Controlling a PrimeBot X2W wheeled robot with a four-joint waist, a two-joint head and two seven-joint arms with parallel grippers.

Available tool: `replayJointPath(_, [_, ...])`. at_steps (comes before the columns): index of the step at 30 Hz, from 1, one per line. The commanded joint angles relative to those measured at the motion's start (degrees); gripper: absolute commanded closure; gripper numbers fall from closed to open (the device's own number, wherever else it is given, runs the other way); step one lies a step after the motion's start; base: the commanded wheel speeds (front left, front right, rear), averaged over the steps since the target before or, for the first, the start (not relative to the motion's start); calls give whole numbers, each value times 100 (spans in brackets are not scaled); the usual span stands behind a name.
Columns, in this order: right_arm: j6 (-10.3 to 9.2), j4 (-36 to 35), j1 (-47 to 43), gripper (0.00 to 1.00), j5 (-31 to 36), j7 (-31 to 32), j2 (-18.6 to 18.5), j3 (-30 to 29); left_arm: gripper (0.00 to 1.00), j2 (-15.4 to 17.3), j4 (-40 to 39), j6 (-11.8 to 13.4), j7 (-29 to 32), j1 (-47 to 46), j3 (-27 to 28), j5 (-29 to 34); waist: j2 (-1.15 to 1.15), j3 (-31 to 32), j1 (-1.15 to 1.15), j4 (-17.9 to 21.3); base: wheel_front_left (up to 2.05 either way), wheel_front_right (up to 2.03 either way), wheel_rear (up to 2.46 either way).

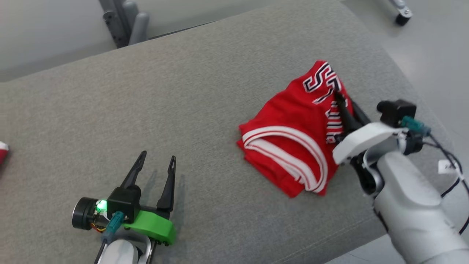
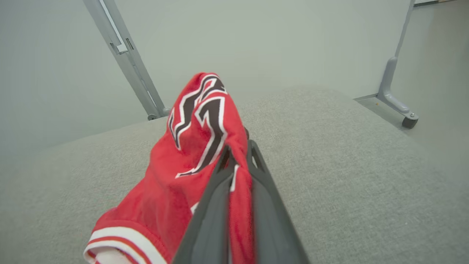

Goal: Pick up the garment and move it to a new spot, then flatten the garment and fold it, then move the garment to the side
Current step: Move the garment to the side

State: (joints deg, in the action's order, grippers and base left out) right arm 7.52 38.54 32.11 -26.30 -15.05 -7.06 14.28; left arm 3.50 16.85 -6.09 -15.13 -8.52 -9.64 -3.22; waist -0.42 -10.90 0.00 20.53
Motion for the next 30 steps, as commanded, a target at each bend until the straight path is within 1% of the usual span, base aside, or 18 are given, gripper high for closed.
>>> replayJointPath(1, [-7,179,390,100,144,-17,-167,-159,0,79,-63,-29,2,-170,11,62,42,-1059,0,-1228,0,0,0])
replayJointPath(2, [-7,179,390,100,144,-17,-167,-159,0,79,-63,-29,2,-170,11,62,42,-1059,0,-1228,0,0,0])
replayJointPath(5, [-7,633,951,100,423,-16,-429,-557,0,115,-129,-37,1,-220,66,118,42,-1274,0,-1504,0,0,0])
replayJointPath(6, [-7,954,1262,100,635,-16,-634,-915,0,158,-180,-33,1,-243,97,161,42,-1395,0,-1642,0,0,0])
replayJointPath(10, [-9,1580,1690,100,1197,-16,-1097,-1695,0,225,-313,-19,1,-258,96,237,42,-1542,0,-1813,0,0,0])
replayJointPath(16, [-9,2015,1798,100,2096,-16,-1717,-3077,0,235,-416,15,1,-295,81,290,42,-1587,0,-1886,0,0,0])
replayJointPath(18, [-9,2059,1722,100,2420,-16,-1843,-3535,0,235,-434,20,1,-304,69,295,42,-1566,0,-1881,0,0,0])
replayJointPath(20, [-9,2036,1653,100,2815,-17,-1931,-3874,0,252,-451,24,1,-301,75,280,42,-1554,0,-1862,0,0,0])
replayJointPath(25, [-9,2099,1694,100,3658,-16,-1964,-4703,0,305,-463,39,1,-285,112,265,42,-1559,0,-1789,0,0,0])
replayJointPath(26, [-9,2108,1667,92,3838,-16,-2010,-4870,0,305,-457,44,1,-297,113,264,42,-1555,0,-1786,0,0,0])
replayJointPath(27, [-9,2099,1651,8,3991,-16,-2028,-5058,0,300,-446,47,1,-310,107,263,42,-1543,0,-1787,0,0,0])
replayJointPath(28, [-9,2012,1670,0,4110,-16,-1986,-5228,0,291,-444,51,1,-323,96,264,42,-1529,0,-1791,0,0,0])
replayJointPath(30, [-8,1795,1695,0,4347,-16,-1814,-5373,0,271,-422,69,1,-312,106,248,42,-1472,0,-1790,0,0,0])
